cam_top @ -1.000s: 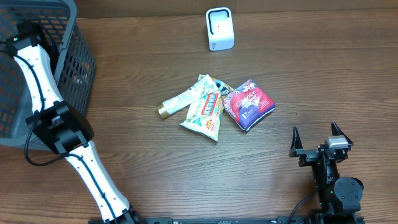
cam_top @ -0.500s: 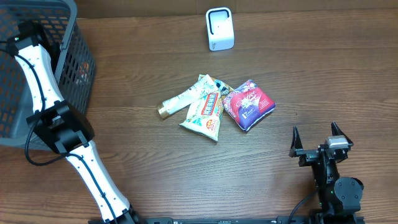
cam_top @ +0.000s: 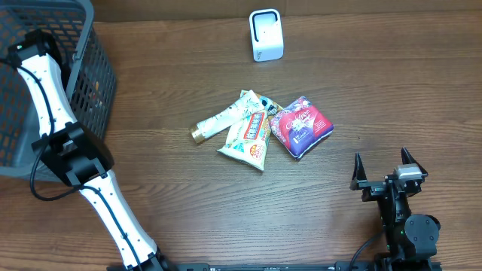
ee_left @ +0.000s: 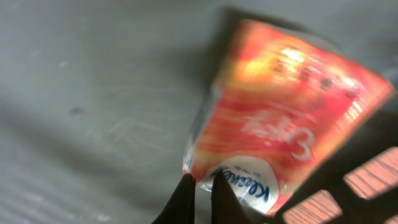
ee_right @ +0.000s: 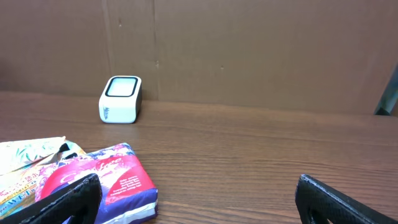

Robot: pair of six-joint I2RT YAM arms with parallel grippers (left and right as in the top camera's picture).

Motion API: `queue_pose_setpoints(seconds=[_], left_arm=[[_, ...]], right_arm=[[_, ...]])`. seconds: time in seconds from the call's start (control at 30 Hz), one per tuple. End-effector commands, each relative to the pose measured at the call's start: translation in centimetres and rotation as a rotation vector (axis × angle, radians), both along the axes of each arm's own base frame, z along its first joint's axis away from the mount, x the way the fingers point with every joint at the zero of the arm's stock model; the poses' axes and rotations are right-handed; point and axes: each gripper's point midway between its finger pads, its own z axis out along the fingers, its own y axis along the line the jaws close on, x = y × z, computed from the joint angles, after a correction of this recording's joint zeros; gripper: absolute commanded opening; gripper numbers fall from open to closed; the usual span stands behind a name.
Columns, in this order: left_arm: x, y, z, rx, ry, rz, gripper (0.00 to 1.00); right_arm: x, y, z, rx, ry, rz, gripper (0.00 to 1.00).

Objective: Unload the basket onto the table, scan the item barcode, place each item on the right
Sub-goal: 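Grasp the orange wipes pack in the basket with the left gripper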

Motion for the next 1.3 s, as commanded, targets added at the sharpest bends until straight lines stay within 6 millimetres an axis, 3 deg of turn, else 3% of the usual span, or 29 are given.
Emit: queue_pose_setpoints(seconds=[0.0,0.1,0.13,0.17,0.2,0.23,0.3,0.5,0.53,0.6,0.63,0.97,1.1,1.27], left_arm=[[-1.7,2.6,0.2,0.037,0.016,0.18,0.04],[-1.0,2.5,0.9,0.009,-0.031,0.164,0.07],[-0.8,2.4,0.9,0.003,-0.042,0.147,0.25],[-0.5,2.3,0.7,-0.007,-0.054,0.125,0.54],[-0.1,2.2,0.6,-0.017,-0.07,0.101,0.7],[0.5,1.9,0.5,-0.033,-0.091,0.071,0.8],[1.8,1.2,0.7,-0.078,-0.152,0.006,0.89],[4.6,-1.1,1.6,-0.202,-0.308,-0.145,0.89],[4.8,-1.3,1.7,-0.214,-0.321,-0.164,0.86],[4.7,-1.6,1.7,-0.224,-0.324,-0.185,0.68],[4.6,-1.6,1.7,-0.225,-0.321,-0.185,0.67],[6.4,0.3,1.5,-0.131,-0.376,-0.197,0.76],[6.7,-0.3,0.6,-0.122,-0.355,-0.211,0.8],[6.6,-0.8,-0.2,-0.116,-0.323,-0.219,0.75]], right_arm=[[0.0,-0.2,-0.2,-0.004,-0.003,-0.007,1.0],[0.0,-0.2,-0.2,-0.004,-0.003,-0.007,1.0],[0.0,-0.2,-0.2,-0.004,-0.003,-0.007,1.0],[0.0,-0.2,-0.2,-0.004,-0.003,-0.007,1.0],[0.0,-0.2,-0.2,-0.004,-0.003,-0.007,1.0],[0.0,-0.2,-0.2,-0.004,-0.003,-0.007,1.0],[0.0,-0.2,-0.2,-0.004,-0.003,-0.007,1.0],[0.0,-0.2,-0.2,-0.004,-0.003,-0.007,1.0],[0.0,-0.2,-0.2,-0.004,-0.003,-0.007,1.0],[0.0,-0.2,-0.2,-0.004,-0.003,-0.007,1.0],[0.0,-0.2,-0.2,-0.004,-0.003,-0.007,1.0],[0.0,-0.2,-0.2,-0.004,-0.003,-0.007,1.0],[0.0,-0.2,-0.2,-0.004,-0.003,-0.007,1.0],[0.0,-0.2,-0.2,-0.004,-0.003,-0.007,1.0]])
